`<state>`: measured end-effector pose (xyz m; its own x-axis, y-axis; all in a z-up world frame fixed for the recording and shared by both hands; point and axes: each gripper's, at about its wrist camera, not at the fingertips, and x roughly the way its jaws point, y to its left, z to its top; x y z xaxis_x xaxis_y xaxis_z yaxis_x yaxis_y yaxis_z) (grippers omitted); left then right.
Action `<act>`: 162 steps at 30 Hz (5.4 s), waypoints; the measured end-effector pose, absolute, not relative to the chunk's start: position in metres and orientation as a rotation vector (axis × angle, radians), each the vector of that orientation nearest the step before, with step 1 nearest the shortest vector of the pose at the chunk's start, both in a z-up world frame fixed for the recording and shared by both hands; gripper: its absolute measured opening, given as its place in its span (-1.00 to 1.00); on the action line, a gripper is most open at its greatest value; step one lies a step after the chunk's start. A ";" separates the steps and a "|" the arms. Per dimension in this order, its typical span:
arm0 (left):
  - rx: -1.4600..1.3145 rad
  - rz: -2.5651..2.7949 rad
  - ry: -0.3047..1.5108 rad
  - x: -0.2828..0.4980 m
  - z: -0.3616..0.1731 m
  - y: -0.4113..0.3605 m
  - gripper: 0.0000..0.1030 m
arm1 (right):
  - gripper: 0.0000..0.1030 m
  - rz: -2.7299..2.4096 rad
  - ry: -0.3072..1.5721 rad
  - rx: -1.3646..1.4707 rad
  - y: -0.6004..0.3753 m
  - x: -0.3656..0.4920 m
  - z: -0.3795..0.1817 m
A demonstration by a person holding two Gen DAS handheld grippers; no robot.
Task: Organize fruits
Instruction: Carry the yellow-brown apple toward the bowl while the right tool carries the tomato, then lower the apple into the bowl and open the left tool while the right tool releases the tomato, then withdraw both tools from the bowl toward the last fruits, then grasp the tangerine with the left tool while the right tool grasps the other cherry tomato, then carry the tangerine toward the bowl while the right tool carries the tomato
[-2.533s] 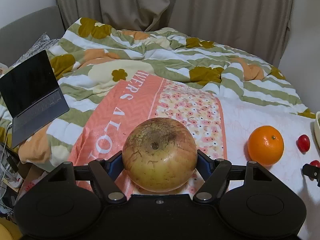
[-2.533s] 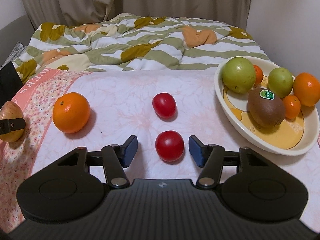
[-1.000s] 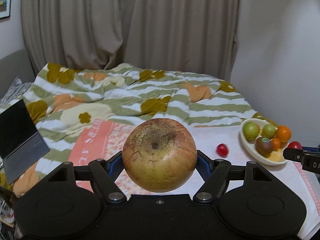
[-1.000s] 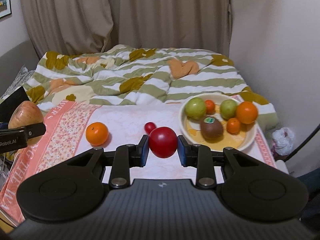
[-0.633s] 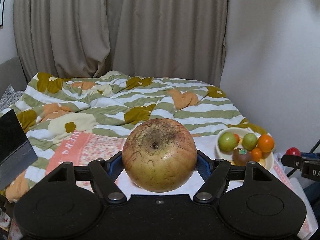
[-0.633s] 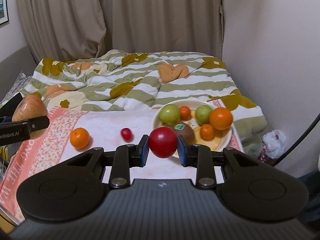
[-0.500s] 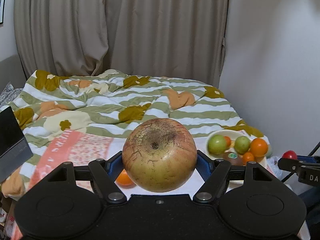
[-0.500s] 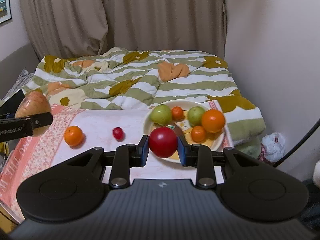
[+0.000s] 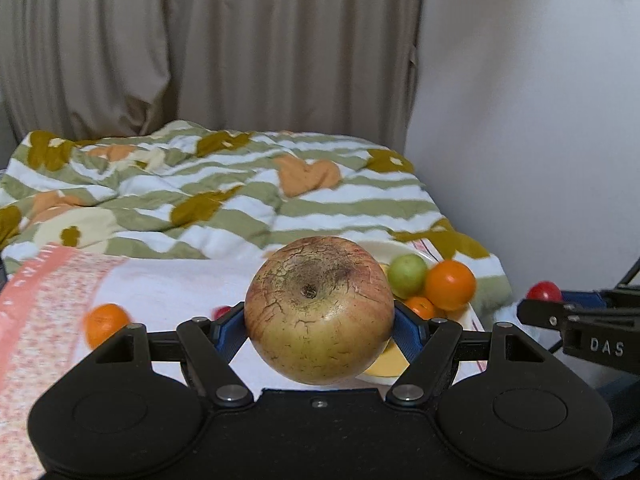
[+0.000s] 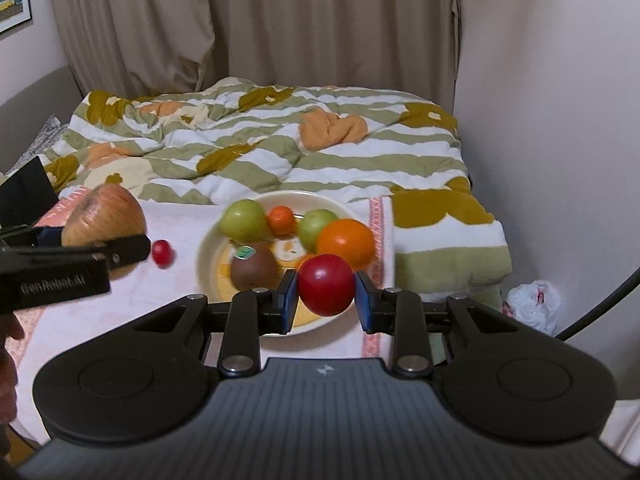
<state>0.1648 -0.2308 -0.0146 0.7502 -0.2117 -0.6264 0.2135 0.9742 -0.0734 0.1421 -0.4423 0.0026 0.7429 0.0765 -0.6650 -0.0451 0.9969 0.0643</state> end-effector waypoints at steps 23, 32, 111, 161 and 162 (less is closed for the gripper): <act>0.138 -0.267 0.676 0.204 -0.093 -0.281 0.51 | -0.12 0.026 0.819 0.110 -0.468 0.179 -0.065; 0.213 -0.249 0.657 0.191 -0.076 -0.276 0.94 | -0.12 0.033 0.813 0.117 -0.469 0.184 -0.063; 0.128 -0.240 0.930 0.225 -0.034 0.005 0.97 | 0.94 0.110 0.848 0.030 -0.223 0.205 -0.024; 0.106 -0.257 0.938 0.241 -0.072 0.007 0.21 | -0.14 0.195 0.888 -0.058 -0.199 0.277 -0.086; 0.102 -0.255 0.927 0.237 -0.067 0.008 0.21 | -0.15 0.196 0.881 -0.055 -0.199 0.273 -0.082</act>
